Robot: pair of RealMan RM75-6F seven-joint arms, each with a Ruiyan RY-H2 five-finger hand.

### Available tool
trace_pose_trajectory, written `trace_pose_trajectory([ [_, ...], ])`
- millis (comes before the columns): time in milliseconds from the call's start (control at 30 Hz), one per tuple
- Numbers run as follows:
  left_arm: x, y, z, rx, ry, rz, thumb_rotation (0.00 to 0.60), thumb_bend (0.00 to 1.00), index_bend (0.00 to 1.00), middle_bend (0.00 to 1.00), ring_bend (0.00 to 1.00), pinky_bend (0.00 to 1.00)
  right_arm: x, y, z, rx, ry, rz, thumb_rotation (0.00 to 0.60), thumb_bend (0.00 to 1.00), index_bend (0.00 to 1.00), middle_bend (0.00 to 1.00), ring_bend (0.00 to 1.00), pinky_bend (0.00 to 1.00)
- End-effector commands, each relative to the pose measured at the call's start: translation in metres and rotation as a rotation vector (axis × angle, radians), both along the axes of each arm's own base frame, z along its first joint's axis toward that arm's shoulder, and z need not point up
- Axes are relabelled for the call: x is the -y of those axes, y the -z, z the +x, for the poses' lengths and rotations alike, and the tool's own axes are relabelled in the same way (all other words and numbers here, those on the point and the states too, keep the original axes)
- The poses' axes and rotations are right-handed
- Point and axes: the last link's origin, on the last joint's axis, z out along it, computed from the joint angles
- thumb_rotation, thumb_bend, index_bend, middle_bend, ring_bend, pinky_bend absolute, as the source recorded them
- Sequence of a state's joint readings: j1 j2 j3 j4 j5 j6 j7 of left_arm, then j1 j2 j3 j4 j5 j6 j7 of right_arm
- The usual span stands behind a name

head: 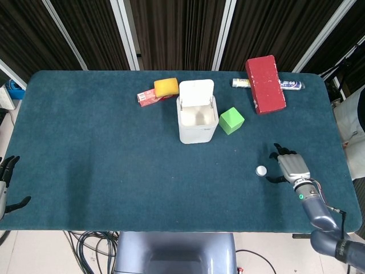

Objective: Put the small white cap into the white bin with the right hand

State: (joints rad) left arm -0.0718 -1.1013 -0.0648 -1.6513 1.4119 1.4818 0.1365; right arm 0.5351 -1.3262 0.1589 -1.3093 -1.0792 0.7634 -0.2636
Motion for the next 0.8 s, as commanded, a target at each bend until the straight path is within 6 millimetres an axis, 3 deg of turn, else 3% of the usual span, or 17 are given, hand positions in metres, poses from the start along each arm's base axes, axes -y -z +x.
trace_pose_trajectory([
  [33,0.0,0.0,0.0,0.002,0.0,-0.001,0.6,0.15,0.12,0.15,0.07,0.05,0.003,0.008,0.0,-0.007,0.002,0.009,0.6,0.12,0.3,0.08,0.12,0.22],
  [800,0.0,0.0,-0.001,-0.005,-0.005,-0.002,0.6,0.15,0.12,0.15,0.07,0.05,0.006,0.034,0.001,0.006,-0.024,0.007,0.6,0.13,0.43,0.08,0.12,0.22],
])
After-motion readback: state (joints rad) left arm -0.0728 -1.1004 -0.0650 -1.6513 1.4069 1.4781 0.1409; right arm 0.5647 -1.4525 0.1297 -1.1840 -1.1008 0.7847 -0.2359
